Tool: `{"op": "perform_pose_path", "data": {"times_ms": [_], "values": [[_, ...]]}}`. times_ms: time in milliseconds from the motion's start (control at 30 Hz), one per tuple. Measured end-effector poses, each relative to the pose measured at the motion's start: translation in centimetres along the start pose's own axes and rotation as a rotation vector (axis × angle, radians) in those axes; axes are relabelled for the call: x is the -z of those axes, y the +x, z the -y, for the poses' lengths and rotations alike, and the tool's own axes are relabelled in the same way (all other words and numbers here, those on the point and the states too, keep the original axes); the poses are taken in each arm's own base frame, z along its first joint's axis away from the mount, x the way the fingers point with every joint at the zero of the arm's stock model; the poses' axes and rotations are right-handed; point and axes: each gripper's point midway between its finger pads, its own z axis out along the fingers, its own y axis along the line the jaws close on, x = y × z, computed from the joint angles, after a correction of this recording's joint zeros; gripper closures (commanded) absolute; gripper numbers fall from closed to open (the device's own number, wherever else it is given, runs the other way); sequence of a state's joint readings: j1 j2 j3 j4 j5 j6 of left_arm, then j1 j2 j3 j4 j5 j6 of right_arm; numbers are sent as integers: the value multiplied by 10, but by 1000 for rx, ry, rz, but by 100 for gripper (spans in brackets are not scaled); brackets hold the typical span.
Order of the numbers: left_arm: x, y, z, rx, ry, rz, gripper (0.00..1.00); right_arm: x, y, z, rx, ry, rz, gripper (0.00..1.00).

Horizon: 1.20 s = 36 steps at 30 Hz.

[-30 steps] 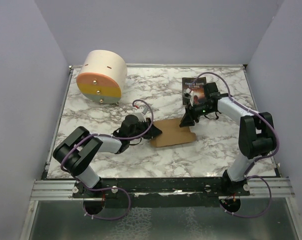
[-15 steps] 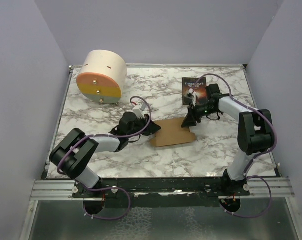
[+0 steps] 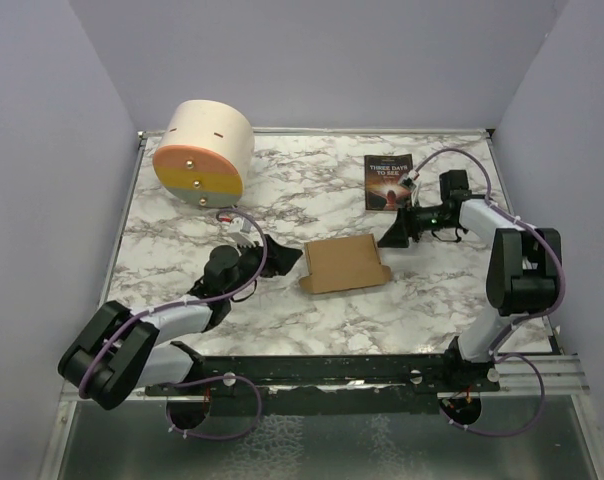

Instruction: Fold the paper box

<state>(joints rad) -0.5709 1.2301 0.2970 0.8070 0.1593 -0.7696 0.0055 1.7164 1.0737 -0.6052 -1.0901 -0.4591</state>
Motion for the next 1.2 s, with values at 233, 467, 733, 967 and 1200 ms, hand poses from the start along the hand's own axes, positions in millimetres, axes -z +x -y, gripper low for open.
{"op": "perform_pose_path", "data": {"times_ms": [233,467,733,967,1200], "values": [[3,18,-22,91,-32,-23,28,-12,21,16,-137,-17,-26,42],[-9,34,-25,161,-20,-90,28,-23,38,20,-236,-68,-43,47],[-16,46,-30,203,-25,-133,28,-25,40,20,-272,-89,-42,60],[-17,55,-35,219,-38,-162,23,-25,41,20,-327,-126,-24,67],[-19,65,-40,255,-40,-190,17,-21,42,22,-395,-168,10,72]]}}
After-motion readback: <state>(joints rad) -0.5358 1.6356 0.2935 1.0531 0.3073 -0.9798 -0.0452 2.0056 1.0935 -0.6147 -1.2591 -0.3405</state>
